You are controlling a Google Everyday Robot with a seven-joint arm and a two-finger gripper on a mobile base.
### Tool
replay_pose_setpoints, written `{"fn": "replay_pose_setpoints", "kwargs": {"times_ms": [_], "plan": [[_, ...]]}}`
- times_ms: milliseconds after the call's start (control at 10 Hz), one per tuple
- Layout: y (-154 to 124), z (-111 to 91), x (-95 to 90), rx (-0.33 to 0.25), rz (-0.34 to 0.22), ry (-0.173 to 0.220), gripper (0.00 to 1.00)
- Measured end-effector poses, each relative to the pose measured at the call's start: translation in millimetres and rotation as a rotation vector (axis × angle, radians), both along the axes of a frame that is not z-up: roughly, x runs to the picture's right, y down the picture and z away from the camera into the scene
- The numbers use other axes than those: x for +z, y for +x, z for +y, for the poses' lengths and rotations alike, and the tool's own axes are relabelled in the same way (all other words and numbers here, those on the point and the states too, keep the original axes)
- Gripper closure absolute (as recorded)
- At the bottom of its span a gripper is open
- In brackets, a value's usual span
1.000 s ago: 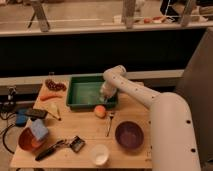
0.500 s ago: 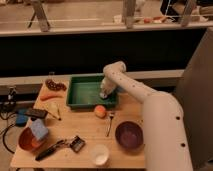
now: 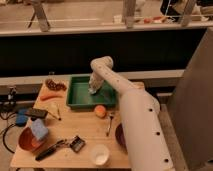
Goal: Wipe tray with towel
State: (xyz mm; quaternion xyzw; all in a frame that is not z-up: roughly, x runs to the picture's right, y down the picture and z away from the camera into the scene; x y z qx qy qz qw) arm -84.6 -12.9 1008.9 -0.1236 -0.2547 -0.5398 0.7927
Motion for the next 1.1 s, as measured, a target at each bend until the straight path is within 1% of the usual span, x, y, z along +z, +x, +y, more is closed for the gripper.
{"fn": "replay_pose_setpoints", "kwargs": {"times_ms": [200, 300, 500, 600, 800, 900, 1100], "plan": [[-29.0, 8.7, -10.0, -0.051, -0.059, -0.003, 1.00], [-44.7, 20.7, -18.9, -0.088, -0.095, -0.011, 1.00], [-51.1, 42.3, -25.2, -0.128, -0.121, -0.036, 1.00], [-48.0, 54.0, -26.9, -0.134, -0.125, -0.050, 1.00], [-29.3, 64.6, -29.6, -0.112, -0.105, -0.063, 1.00], [-14.2, 67.4, -30.1, -0.091, -0.085, -0.067, 1.00], [24.3, 70.9, -31.4, -0.046, -0.039, -0.071, 1.00]]}}
